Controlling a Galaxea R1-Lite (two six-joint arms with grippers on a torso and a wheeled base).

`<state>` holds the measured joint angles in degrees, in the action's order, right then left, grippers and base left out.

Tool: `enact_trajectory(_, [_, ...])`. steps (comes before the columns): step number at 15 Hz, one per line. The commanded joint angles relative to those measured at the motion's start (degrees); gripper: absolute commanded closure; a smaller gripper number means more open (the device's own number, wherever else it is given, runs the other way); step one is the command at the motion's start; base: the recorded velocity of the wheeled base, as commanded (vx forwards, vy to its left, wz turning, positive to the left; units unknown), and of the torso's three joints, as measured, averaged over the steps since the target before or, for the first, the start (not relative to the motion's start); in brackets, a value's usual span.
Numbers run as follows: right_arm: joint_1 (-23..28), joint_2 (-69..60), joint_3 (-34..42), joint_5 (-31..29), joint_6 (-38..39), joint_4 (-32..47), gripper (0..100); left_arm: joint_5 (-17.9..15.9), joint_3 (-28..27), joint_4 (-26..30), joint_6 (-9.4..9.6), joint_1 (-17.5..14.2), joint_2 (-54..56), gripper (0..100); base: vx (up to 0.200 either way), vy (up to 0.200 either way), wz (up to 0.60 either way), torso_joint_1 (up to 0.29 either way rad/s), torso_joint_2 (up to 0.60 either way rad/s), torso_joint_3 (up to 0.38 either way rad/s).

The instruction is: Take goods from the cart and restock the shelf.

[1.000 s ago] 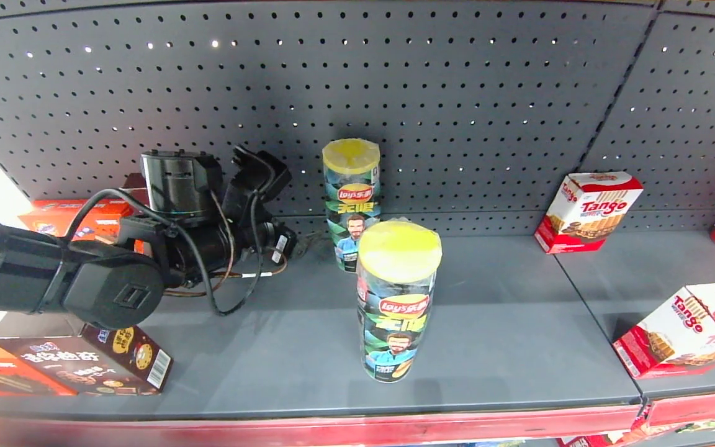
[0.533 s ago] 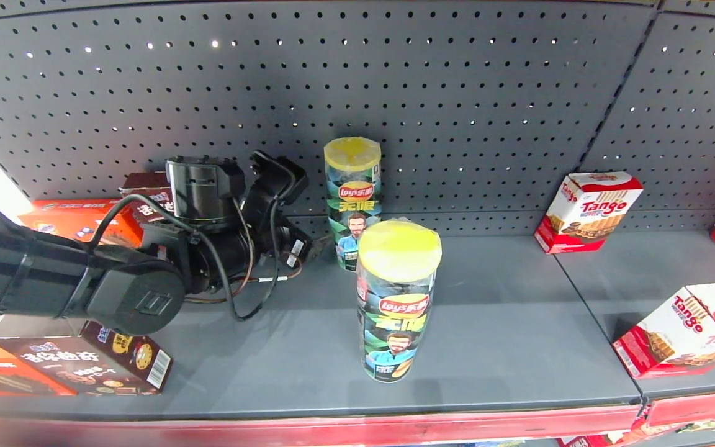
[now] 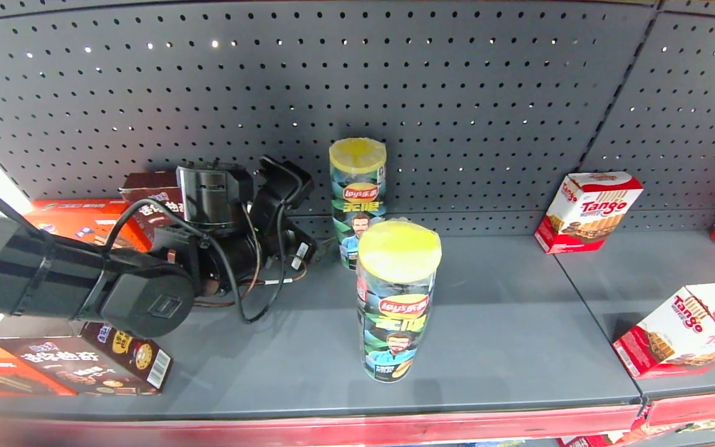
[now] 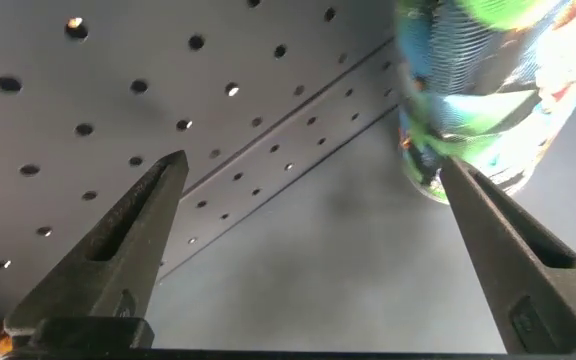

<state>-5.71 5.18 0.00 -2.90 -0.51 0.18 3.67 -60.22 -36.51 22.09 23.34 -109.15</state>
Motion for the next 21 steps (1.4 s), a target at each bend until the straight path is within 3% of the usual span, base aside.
enact_trajectory(1, [-0.01, 0.09, 0.00, 0.00, -0.02, -0.01, 0, 0.29, -0.07, 0.04, 0.06, -0.32, 0.17, 0, 0.000, 0.000, 0.00, 0.000, 0.00, 0.000])
enact_trajectory(21, [-0.01, 0.09, 0.00, 0.00, -0.02, -0.01, 0, 1.96, -3.24, -1.19, -0.20, 2.58, -3.35, 0, 0.000, 0.000, 0.00, 0.000, 0.00, 0.000])
